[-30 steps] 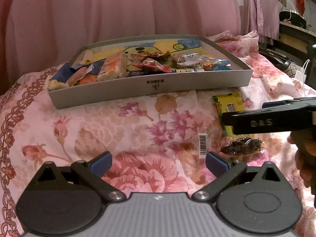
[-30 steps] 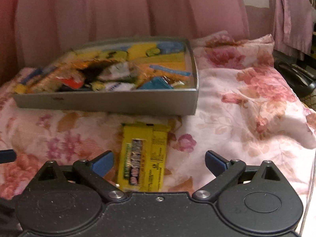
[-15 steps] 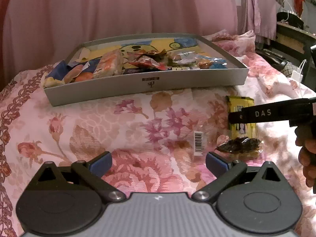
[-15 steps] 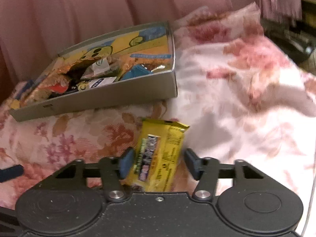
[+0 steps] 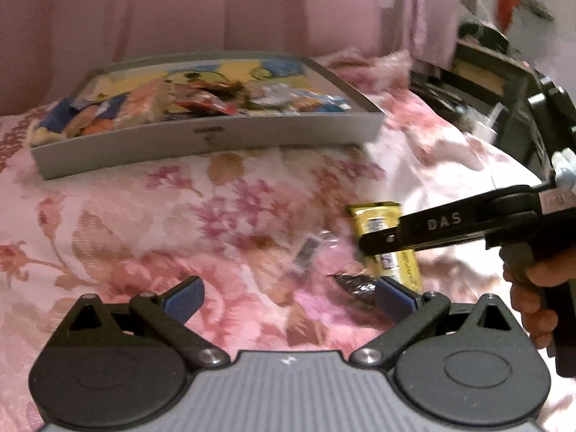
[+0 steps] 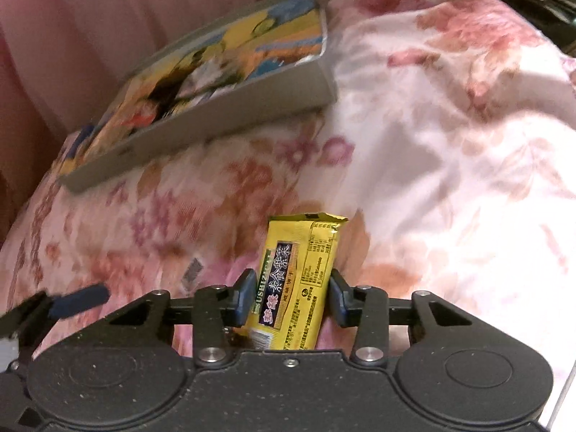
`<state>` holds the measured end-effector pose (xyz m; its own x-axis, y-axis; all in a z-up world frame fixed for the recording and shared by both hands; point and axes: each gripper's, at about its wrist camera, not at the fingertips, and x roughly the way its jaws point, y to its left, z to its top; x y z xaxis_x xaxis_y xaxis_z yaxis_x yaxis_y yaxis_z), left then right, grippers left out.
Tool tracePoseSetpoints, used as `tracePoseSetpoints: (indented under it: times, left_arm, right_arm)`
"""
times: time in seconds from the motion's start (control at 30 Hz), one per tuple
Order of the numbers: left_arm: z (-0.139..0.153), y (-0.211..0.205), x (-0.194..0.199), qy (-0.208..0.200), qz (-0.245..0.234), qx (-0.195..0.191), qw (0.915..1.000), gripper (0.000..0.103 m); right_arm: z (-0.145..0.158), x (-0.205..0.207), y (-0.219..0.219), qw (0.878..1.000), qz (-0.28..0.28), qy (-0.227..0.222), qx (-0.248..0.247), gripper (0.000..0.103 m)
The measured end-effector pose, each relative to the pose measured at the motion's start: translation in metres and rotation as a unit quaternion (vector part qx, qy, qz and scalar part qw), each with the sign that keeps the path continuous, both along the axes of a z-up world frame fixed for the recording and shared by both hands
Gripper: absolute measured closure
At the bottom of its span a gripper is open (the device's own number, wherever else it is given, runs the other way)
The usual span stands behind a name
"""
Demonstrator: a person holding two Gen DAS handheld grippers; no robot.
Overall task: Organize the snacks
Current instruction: 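Close the right tool on the yellow wafer bar while the left tool lowers to the dark packet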
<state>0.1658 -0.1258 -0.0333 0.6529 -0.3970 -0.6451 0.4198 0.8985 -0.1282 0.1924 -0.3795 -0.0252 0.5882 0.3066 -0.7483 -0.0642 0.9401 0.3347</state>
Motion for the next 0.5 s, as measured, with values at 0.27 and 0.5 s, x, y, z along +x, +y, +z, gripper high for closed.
tracePoseSetpoints:
  times: [0.27, 0.5]
  left_arm:
    - [-0.007, -0.003, -0.017, 0.083, -0.024, -0.045, 0.9952, 0.001]
    - [-0.018, 0.02, -0.021, 0.164, 0.033, -0.129, 0.9774, 0.001]
  right_arm:
    - [0.0, -0.023, 0.011, 0.999, 0.022, 0.034, 0.0, 0.06]
    - [-0.005, -0.05, 0.011, 0.997, 0.025, 0.057, 0.044, 0.07]
